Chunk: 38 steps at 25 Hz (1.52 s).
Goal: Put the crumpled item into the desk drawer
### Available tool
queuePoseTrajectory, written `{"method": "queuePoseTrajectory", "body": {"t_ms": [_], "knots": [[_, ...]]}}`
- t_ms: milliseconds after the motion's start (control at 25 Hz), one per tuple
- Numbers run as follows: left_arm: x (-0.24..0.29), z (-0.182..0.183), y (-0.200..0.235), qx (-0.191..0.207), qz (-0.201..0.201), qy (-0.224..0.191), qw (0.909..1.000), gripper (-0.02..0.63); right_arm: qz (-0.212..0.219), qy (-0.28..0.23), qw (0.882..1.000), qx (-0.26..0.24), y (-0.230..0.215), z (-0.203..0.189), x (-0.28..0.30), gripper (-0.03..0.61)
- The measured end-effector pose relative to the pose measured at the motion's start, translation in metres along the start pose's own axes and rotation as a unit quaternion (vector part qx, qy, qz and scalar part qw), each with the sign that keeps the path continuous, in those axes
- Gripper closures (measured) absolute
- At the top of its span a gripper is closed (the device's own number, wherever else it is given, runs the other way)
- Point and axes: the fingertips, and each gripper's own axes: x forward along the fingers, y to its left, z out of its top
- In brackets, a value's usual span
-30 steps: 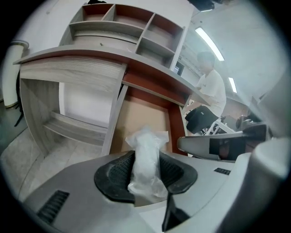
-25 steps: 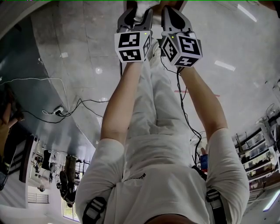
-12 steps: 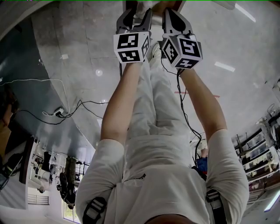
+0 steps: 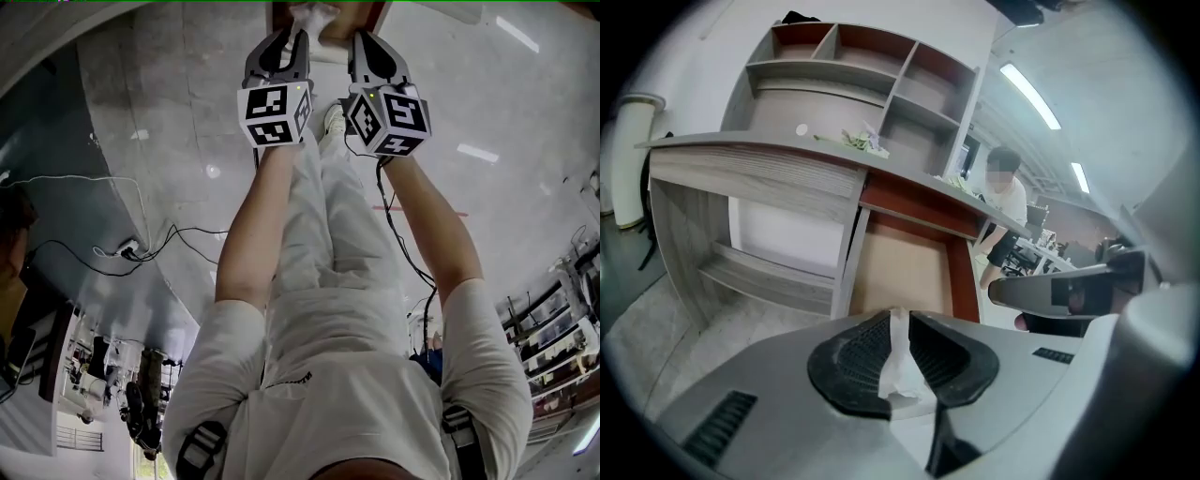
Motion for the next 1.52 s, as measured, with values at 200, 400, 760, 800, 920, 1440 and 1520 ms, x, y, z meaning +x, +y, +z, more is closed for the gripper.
{"method": "queuePoseTrajectory", "body": {"t_ms": [200,400,760,800,920,1440,1520], "knots": [[-0.019,0.009,0.006,0.005,0.014,-0.008,0.9999,0.612,-0.002,0.0,1.0,0.001,0.004,0.005,-0.014,0.58],[-0.055,0.036,0.006,0.012,0.014,-0.024,0.9995,0.612,0.002,0.0,1.0,-0.01,0.017,0.023,-0.042,0.58],[-0.133,0.115,-0.009,0.022,0.008,-0.064,0.9977,0.612,0.027,-0.025,0.999,-0.026,0.042,0.095,-0.117,0.58],[-0.144,0.124,-0.01,0.025,0.007,-0.071,0.9972,0.612,0.03,-0.031,0.999,-0.029,0.047,0.105,-0.127,0.58],[-0.178,0.151,-0.012,0.034,0.009,-0.089,0.9954,0.612,0.038,-0.047,0.997,-0.039,0.059,0.134,-0.162,0.58],[-0.301,0.243,-0.045,0.074,0.0,-0.165,0.9836,0.612,0.042,-0.121,0.99,-0.067,0.08,0.237,-0.29,0.58],[-0.317,0.255,-0.053,0.081,-0.003,-0.177,0.9808,0.612,0.043,-0.131,0.988,-0.068,0.082,0.249,-0.309,0.58]]}}
